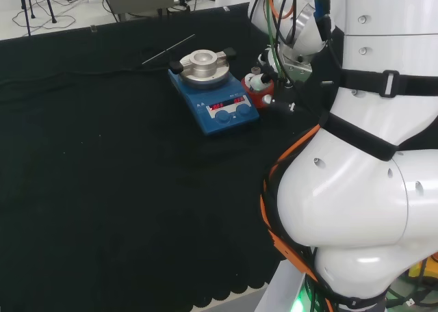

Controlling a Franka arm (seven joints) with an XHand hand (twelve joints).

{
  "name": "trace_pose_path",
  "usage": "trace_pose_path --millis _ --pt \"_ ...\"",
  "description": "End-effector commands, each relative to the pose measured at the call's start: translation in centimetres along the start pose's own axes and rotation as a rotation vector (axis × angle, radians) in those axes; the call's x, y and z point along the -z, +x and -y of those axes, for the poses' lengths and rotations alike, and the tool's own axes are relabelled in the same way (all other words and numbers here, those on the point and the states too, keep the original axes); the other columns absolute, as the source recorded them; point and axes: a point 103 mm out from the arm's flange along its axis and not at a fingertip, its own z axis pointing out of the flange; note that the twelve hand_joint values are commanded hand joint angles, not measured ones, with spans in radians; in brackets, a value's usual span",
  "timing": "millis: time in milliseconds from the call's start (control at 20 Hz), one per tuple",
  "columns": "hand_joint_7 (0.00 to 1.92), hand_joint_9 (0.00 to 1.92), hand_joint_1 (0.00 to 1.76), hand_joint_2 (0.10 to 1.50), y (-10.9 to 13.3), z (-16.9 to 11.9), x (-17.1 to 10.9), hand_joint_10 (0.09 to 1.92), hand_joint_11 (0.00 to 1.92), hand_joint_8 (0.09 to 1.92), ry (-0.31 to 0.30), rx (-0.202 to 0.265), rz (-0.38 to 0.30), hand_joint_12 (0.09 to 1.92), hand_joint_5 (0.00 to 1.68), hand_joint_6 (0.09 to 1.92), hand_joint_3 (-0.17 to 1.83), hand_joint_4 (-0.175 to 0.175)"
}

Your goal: Pick up the round-bottom flask.

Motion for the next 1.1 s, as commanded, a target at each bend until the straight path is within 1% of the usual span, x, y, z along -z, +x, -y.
trace_pose_path --millis 50,200,300,500,600,700,1100 --pt "0.15 0.33 0.96 0.63 0.8 0.2 -0.5 0.75 0.0 0.63 0.005 0.017 0.005 1.33 0.6 0.72 0.68 -0.06" --pt "0.15 0.33 0.96 0.63 0.6 0.1 -0.5 0.75 0.0 0.64 0.002 0.012 -0.001 1.34 0.62 0.75 0.68 -0.06" --pt "0.16 0.33 0.96 0.63 -0.1 -0.1 -0.4 0.75 0.0 0.64 0.004 0.007 -0.011 1.34 0.64 0.77 0.69 -0.061" --pt "0.16 0.34 0.97 0.63 -0.7 -0.4 -0.4 0.75 0.0 0.64 -0.003 -0.006 -0.002 1.35 0.66 0.79 0.69 -0.063" --pt "0.16 0.34 0.97 0.64 -0.6 -0.4 -0.4 0.75 0.0 0.64 -0.006 -0.008 0.002 1.35 0.67 0.79 0.69 -0.063" --pt "0.16 0.34 0.97 0.64 0.1 -0.3 -0.7 0.75 0.0 0.64 -0.011 -0.009 0.013 1.36 0.67 0.8 0.69 -0.064" --pt "0.17 0.35 0.97 0.64 -0.3 -0.5 -0.2 0.75 0.0 0.65 -0.018 -0.005 -0.002 1.36 0.7 0.82 0.69 -0.066"
